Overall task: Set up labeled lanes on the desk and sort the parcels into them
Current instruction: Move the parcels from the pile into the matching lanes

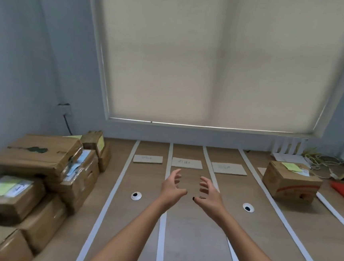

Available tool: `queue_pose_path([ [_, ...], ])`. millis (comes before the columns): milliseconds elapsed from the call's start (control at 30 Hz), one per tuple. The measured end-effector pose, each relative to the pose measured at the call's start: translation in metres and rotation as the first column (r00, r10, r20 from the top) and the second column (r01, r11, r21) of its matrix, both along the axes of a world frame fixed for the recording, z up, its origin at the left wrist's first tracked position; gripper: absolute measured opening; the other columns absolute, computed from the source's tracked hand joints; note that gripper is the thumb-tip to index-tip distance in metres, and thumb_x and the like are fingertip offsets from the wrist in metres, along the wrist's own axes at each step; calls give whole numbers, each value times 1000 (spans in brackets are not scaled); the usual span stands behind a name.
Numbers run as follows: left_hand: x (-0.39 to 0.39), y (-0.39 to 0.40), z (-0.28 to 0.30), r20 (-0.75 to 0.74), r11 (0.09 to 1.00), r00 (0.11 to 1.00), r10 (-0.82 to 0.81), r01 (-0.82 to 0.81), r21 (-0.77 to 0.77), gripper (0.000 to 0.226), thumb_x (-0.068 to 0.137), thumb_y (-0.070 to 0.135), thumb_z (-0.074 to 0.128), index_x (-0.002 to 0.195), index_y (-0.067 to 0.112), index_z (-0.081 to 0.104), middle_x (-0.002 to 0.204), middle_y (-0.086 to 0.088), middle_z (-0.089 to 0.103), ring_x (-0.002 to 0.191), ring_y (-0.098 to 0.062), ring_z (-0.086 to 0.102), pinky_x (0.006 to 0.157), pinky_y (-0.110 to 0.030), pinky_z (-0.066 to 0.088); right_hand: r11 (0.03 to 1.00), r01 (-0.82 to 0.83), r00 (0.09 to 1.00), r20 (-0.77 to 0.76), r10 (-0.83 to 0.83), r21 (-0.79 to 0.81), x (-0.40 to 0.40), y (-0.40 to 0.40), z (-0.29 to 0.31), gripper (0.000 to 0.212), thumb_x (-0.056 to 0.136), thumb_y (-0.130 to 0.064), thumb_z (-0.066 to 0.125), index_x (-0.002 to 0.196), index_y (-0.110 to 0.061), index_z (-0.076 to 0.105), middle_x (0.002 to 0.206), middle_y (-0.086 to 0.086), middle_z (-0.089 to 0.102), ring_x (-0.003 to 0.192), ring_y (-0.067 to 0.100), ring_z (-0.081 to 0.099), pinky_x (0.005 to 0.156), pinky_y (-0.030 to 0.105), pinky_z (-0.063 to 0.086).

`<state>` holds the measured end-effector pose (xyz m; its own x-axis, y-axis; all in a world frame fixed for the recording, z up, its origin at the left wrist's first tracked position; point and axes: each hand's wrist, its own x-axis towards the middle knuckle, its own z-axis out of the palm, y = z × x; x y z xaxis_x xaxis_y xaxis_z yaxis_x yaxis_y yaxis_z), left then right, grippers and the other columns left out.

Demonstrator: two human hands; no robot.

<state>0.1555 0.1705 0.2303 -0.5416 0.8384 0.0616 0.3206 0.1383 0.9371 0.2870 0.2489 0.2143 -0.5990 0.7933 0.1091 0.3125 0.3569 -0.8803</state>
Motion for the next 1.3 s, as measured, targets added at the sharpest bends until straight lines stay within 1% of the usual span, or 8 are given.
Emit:
queue_pose_path([
  [100, -14, -27, 4, -15, 1000, 1000, 14, -14, -2, 71, 76, -1, 64, 140, 17, 37, 131, -8, 49, 118, -19, 49, 91, -26, 47, 999, -39, 999, 2, 39, 23, -19, -21, 5, 69, 78, -4, 68, 138, -17, 37, 129, 7, 47, 110, 14, 47, 75, 14, 42],
  [233, -47, -61, 2, -36, 997, 997, 71, -72, -24, 72, 77, 2, 66, 140, 18, 36, 133, -6, 48, 121, -19, 47, 92, -25, 46, 996, -91, 996, -24, 92, 16, -57, -54, 10, 69, 78, -4, 69, 138, -15, 38, 131, 9, 47, 114, 17, 47, 85, 23, 46],
  [367, -86, -92, 1, -51, 995, 994, 99, -101, -22, 72, 78, 3, 66, 141, 20, 35, 134, -4, 47, 124, -18, 45, 89, -22, 44, 991, -133, 990, -48, 132, -18, -97, -88, 14, 67, 79, -1, 68, 137, -14, 39, 130, 10, 48, 110, 17, 48, 71, 14, 45],
  [633, -204, -155, 7, -82, 995, 992, 99, -100, -6, 69, 78, 3, 64, 140, 18, 37, 134, -7, 47, 124, -19, 45, 92, -23, 40, 991, -106, 989, -109, 97, -77, -207, -144, 25, 66, 79, 5, 64, 138, -13, 39, 131, 15, 47, 113, 21, 50, 90, 34, 47],
  [800, -296, -198, 18, -123, 991, 984, 130, -132, -6, 68, 81, 5, 63, 141, 21, 35, 137, -4, 45, 127, -20, 43, 90, -22, 41, 989, -96, 986, -148, 79, -112, -292, -171, 38, 65, 81, 0, 65, 138, -15, 38, 133, 12, 48, 111, 20, 50, 83, 29, 45],
  [967, -363, -238, 22, -92, 981, 977, 195, -196, -9, 66, 81, 3, 65, 139, 18, 38, 134, -6, 48, 122, -18, 47, 93, -25, 45, 985, -135, 985, -121, 121, -106, -361, -202, 39, 67, 81, -4, 66, 140, -14, 37, 136, 12, 46, 119, 23, 49, 91, 32, 47],
  [1100, -405, -267, 23, -67, 968, 966, 251, -252, -9, 65, 81, 2, 63, 139, 18, 38, 135, -5, 47, 124, -20, 45, 91, -24, 41, 966, -229, 969, -127, 214, -123, -412, -226, 43, 68, 80, -7, 69, 139, -14, 36, 132, 8, 49, 105, 11, 51, 81, 19, 48],
  [1300, -465, -304, 22, 9, 920, 920, 393, -393, -4, 63, 82, 1, 60, 139, 19, 38, 133, -3, 48, 126, -20, 44, 94, -28, 39, 944, -318, 947, -81, 312, -92, -479, -251, 48, 66, 80, -1, 64, 140, -13, 38, 136, 11, 46, 124, 22, 46, 99, 40, 47],
])
